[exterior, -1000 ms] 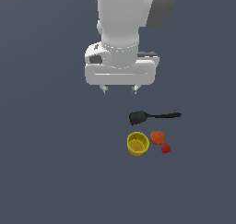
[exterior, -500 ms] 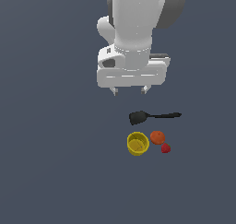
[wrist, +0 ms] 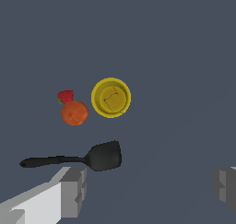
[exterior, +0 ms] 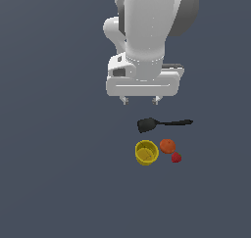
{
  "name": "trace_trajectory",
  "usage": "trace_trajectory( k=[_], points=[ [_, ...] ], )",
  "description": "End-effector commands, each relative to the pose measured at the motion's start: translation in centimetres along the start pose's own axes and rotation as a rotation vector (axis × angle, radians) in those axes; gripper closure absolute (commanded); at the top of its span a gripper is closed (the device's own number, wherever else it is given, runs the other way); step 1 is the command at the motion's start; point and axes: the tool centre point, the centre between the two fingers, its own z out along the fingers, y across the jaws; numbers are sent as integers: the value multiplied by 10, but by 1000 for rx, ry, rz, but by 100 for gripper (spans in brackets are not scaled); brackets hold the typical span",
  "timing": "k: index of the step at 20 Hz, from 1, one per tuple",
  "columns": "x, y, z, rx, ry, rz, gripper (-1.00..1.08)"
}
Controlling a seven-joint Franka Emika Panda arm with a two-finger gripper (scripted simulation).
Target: Pick up a designated object from a clutter of objects.
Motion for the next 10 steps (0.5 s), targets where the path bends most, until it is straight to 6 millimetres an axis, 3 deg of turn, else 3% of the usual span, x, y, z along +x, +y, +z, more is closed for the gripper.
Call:
trace_trajectory(
  k=[1, 10],
  points=[
    [3, -4, 6, -1, -1, 27, -92],
    [16, -29, 41, -8, -5, 178, -92]
  ],
)
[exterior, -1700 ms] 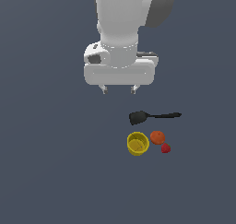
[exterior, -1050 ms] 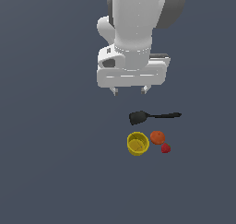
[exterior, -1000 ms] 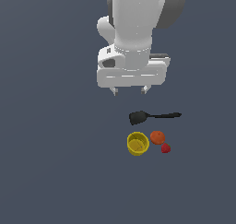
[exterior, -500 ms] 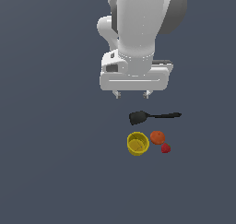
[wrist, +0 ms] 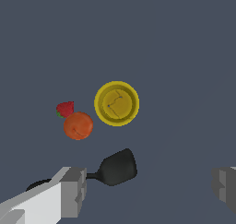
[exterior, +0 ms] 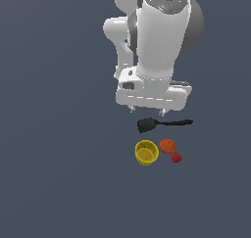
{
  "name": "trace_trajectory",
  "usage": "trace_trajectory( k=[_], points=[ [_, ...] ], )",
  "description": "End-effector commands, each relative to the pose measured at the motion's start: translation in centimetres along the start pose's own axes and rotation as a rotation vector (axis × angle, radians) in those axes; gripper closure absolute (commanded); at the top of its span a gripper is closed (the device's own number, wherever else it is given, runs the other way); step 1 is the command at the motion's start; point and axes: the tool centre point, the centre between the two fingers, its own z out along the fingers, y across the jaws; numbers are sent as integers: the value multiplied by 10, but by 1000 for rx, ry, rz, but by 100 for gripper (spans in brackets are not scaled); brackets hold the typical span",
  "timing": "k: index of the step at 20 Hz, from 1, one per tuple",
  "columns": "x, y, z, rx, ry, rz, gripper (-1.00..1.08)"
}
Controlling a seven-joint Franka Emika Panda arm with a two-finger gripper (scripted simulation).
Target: Pick up a designated object from a clutter of objects.
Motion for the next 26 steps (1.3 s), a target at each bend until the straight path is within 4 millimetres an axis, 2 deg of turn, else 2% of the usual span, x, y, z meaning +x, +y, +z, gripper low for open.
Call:
trace_trajectory(
  k=[1, 14, 26],
  points=[
    [2, -9, 11, -2, -1, 48, -92],
    [9, -55, 74, -13, -3, 299, -92],
    [5, -96, 134, -22, -3, 527, -92]
  ],
)
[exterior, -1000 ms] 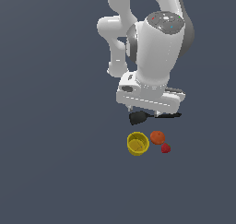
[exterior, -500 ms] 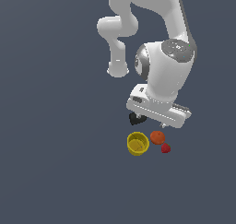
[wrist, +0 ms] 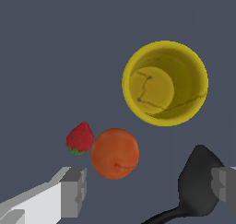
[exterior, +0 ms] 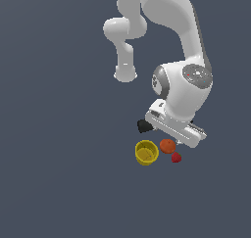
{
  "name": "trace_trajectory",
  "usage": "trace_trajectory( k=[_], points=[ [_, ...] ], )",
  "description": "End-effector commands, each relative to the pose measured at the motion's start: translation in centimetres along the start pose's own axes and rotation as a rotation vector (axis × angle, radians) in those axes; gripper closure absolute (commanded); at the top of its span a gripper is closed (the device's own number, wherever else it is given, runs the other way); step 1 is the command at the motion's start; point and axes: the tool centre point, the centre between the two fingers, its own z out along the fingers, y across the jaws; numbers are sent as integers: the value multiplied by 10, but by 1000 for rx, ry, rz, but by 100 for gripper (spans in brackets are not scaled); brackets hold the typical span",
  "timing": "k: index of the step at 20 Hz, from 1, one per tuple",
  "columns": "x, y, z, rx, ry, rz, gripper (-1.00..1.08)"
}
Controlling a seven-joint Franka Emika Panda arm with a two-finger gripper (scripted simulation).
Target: Pick up a designated object from a clutter of objects.
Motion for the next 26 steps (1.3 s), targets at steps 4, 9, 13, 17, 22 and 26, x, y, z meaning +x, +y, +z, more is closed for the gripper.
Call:
trace_trajectory(
  k=[4, 9, 13, 17, 22, 26],
  points=[
    [-11, -13, 24, -3, 1, 92, -92],
    [-19, -20, 40, -5, 1, 148, -92],
    [-22, -24, 47, -5, 1, 175, -92],
    [-24, -25, 50, -6, 1, 187, -92],
    [-24, -25, 54, -6, 1, 184, -92],
    [-24, -24, 69, -6, 1, 185, -92]
  ],
)
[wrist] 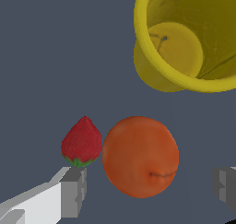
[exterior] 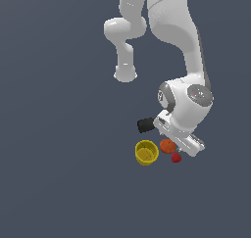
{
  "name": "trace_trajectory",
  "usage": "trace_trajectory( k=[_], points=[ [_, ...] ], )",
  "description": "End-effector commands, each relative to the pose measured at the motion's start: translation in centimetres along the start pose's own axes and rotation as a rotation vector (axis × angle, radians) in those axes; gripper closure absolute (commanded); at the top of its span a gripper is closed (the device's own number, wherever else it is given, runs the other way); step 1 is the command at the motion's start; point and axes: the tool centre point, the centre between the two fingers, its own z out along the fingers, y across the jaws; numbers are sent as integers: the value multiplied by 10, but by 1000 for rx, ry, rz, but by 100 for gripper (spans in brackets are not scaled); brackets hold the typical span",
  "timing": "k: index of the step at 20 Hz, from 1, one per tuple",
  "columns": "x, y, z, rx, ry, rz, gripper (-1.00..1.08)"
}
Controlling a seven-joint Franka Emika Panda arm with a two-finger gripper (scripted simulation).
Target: Pick up a designated object from a clutter of objects.
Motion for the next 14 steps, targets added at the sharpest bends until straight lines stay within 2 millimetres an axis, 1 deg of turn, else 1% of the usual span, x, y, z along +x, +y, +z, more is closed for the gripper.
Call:
trace_trajectory(
  k=[1, 5, 7, 10, 11, 14],
  points=[
    [-1, 1, 13, -1, 0, 1, -92],
    [-1, 1, 32, -1, 0, 2, -92],
    [0, 1, 37, -1, 0, 3, -92],
    [0, 0, 38, -1, 0, 3, -92],
    [0, 0, 38, -1, 0, 3, 108],
    [0, 0, 38, -1, 0, 3, 108]
  ],
)
